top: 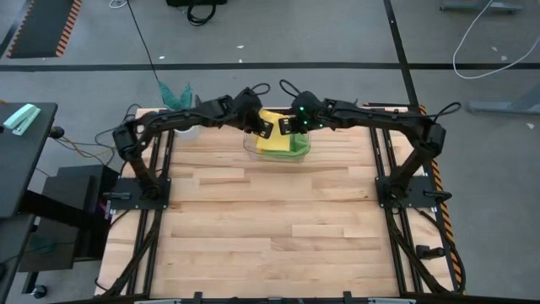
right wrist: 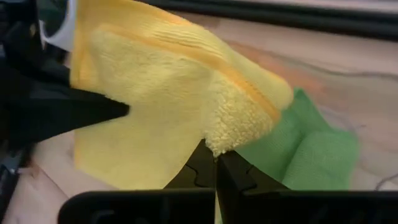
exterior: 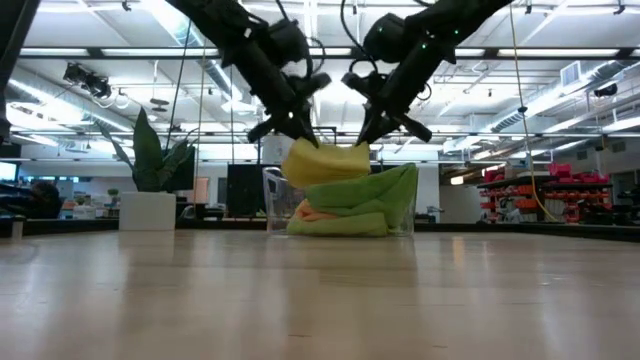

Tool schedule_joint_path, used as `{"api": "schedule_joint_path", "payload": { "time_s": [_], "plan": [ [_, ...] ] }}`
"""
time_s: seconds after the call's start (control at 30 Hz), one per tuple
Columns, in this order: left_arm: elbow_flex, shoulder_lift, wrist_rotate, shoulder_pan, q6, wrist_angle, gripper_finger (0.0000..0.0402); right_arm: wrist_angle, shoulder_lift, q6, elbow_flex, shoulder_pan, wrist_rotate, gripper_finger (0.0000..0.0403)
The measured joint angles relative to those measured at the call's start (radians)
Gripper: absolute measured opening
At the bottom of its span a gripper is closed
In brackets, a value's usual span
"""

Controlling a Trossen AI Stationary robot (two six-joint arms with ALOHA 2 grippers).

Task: Fold microfiber towels
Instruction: Put the yellow microfiber cloth into the transparent bin

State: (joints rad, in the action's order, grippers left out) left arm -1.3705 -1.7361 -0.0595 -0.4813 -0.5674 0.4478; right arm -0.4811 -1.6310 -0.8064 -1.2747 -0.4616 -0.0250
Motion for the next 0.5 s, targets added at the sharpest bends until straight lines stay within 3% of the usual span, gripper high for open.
{"api": "schedule_joint_path", "payload": {
  "time_s": [0.5],
  "plan": [
    [0.0, -0.115, -0.041, 0.002, 0.001, 0.043, 0.0012, -0.056, -0.058, -0.003, 0.02, -0.032, 0.074, 0.0005]
  ]
}}
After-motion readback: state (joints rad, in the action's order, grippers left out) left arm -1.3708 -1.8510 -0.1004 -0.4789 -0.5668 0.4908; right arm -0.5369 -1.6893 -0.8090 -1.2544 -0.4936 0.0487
